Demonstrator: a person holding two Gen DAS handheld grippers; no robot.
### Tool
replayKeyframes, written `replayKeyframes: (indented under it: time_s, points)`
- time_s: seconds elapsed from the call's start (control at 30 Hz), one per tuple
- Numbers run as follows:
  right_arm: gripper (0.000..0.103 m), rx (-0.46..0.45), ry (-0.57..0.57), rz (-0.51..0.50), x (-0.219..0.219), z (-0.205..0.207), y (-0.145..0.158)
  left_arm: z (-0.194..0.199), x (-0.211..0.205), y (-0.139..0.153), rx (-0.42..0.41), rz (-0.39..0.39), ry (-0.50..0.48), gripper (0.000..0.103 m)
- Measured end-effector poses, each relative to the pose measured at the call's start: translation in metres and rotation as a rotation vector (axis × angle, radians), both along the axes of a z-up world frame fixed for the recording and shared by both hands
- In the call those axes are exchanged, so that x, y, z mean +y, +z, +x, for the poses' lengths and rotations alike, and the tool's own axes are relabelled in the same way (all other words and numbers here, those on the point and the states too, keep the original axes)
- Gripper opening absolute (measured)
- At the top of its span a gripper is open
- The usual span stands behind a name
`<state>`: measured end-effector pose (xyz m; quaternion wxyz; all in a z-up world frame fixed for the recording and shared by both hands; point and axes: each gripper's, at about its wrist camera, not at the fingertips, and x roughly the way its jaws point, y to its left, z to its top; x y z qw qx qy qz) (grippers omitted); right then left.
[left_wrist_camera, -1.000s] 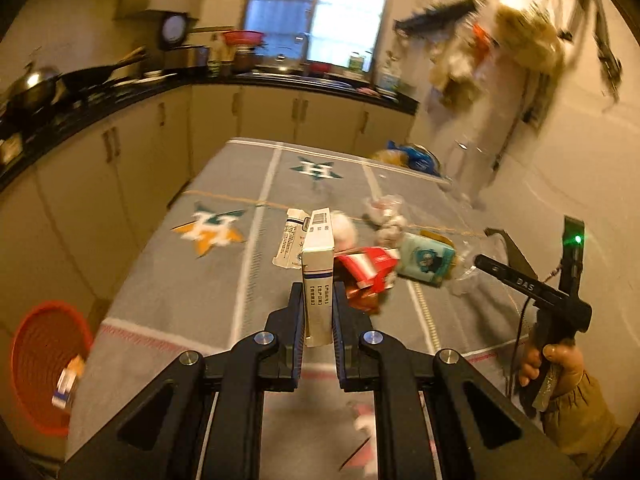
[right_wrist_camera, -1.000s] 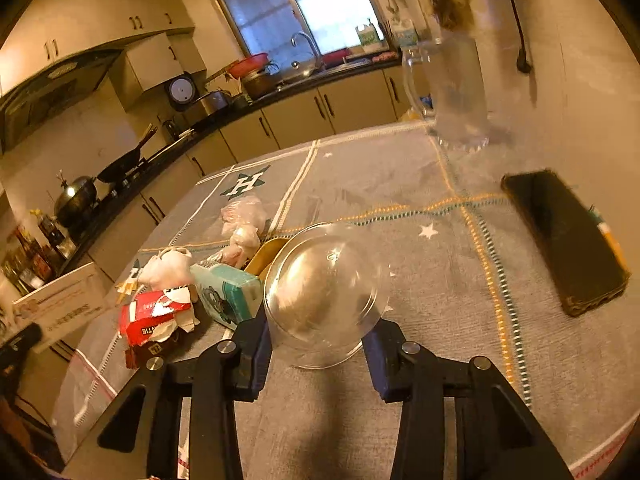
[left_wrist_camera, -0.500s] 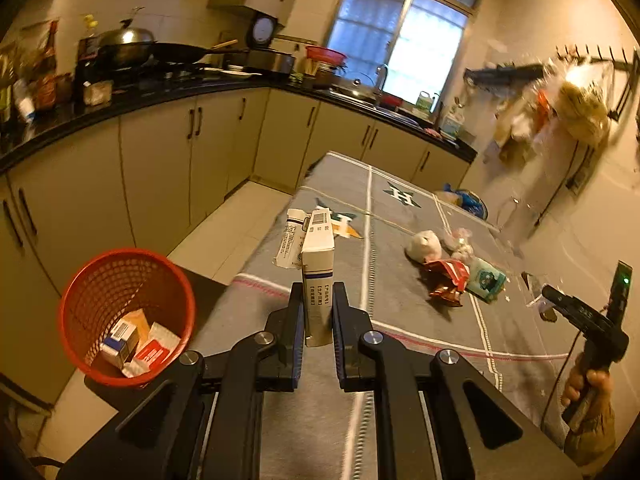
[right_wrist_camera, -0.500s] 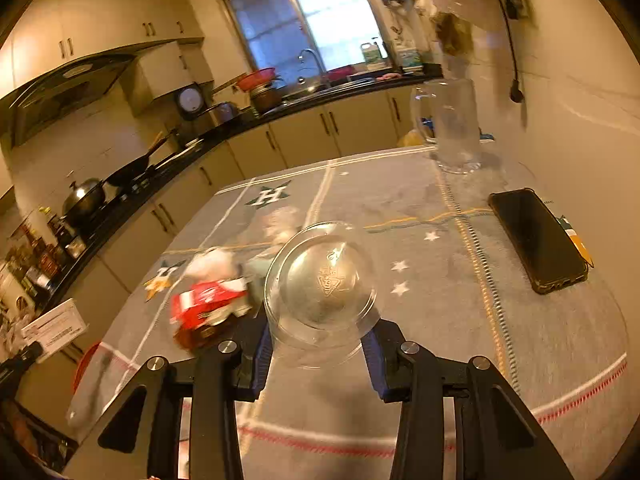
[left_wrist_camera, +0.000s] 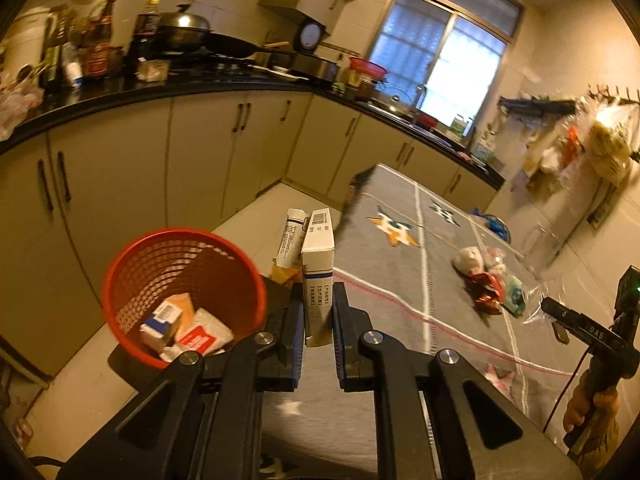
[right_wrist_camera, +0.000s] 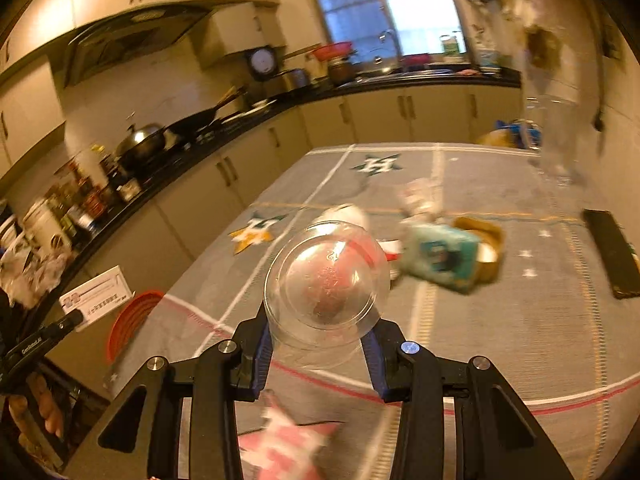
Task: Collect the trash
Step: 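Carry the tube boxes and plastic lid toward the red wastebasket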
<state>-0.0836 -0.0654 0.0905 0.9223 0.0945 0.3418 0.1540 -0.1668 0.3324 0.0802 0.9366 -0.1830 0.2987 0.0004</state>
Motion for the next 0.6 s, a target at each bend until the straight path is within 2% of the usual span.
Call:
replayKeyframes:
  time_s: [0.27,0.6]
  points:
    - [0.043,0.036,0.154,-0.004,0.08,0.015,-0.005,-0.005,0.047,-0.025,0.038,-0.042,0.09,0.012]
    - [0.043,0.101,0.347,0.029,0.187,0.043,-0.012,0.001,0.089,-0.06,0.1,-0.073,0.153,0.012]
